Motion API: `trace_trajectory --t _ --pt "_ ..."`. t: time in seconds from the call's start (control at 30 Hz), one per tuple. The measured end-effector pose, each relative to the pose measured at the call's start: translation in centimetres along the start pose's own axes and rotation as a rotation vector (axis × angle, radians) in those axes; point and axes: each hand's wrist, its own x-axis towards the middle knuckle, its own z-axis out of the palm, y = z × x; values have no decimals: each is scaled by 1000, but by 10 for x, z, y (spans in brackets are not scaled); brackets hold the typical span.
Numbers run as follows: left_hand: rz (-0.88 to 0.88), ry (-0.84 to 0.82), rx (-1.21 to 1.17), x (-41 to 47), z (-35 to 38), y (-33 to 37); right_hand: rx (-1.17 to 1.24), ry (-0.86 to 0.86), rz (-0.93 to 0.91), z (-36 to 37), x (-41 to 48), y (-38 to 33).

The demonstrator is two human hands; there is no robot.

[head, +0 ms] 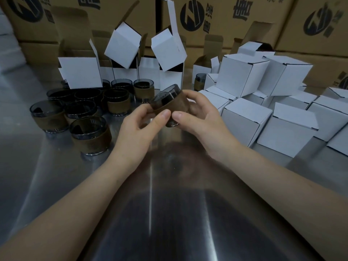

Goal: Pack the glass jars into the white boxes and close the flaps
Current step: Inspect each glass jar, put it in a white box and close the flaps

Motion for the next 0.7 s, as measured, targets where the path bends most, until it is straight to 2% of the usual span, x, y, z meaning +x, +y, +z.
trace_trajectory --t 0.17,0.3,0.43,0.7 --pt "23 55 49 1 -3 -2 -46 32 -64 2 0 -1" --pt "198 42 275 -1 -3 0 -179 63 -105 0 -2 -2" --pt "353 55 507 -2 -1 1 -191 72 -130 3 -3 0" --pt "286 82 553 -4 2 4 -443 124 -291 10 -7 -1"
